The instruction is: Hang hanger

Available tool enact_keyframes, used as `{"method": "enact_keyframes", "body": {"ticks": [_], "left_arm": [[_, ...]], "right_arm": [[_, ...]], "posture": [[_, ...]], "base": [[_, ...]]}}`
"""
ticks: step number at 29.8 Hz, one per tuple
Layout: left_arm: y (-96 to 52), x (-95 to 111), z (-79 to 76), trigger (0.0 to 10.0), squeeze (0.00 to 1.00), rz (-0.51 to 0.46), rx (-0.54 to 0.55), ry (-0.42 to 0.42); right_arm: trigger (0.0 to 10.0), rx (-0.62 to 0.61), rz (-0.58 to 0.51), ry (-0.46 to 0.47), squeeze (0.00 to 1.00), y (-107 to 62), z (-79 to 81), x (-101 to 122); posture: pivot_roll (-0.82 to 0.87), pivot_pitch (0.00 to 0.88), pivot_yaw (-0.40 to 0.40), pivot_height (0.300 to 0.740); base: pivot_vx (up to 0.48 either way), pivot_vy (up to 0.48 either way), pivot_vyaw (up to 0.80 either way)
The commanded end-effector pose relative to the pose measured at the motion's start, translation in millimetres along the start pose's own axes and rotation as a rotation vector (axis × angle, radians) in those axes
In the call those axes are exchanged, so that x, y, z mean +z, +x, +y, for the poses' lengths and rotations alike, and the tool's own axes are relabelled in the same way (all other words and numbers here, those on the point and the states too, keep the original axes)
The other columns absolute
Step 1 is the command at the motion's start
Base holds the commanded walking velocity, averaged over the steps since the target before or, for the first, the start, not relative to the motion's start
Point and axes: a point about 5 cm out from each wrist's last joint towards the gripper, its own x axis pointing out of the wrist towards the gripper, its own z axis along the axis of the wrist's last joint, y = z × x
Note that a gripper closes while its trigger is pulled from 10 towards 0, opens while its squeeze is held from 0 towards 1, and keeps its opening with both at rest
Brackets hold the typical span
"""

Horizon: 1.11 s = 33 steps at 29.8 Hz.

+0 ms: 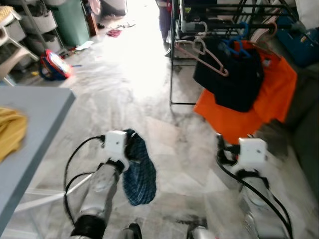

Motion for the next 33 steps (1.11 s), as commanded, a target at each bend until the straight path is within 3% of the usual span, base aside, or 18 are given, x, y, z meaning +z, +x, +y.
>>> {"method": "enact_keyframes", "body": {"ticks": [1,7,25,33], "left_arm": [[-0.6,-2.5,-1.0,10.0,0.0,0.015,-0.019,0.003],[0.9,-1.3,-2.8,10.0,0.0,0.02,-0.048,0.007],[0.7,-4.2,-10.5,10.0,0.0,0.034,-0.065,-0.026],[1.7,-1.0,-7.4,10.0,0.0,0.017,-0.061,-0.021]], "right_arm": [[10.0,0.009,0.01,0.007,0.0,-6.0,5.1,-3.6],[10.0,0.008,0.011,0.008,0.0,-8.4,8.7,-4.4],[10.0,0.037,0.014,-0.016,0.0,-4.0,8.7,-1.3],[10.0,0.057,0.02,-0.026,0.0,-1.7,10.5,-0.4]], "posture": [[-0.12,0.135,0.047,0.74],[-0.12,0.136,0.065,0.74],[-0.12,0.154,0.037,0.74],[-0.12,0.163,0.024,0.74]], "base": [[0.416,0.0,0.0],[0.426,0.0,0.0],[0.0,0.0,0.0],[0.0,0.0,-0.74]]}}
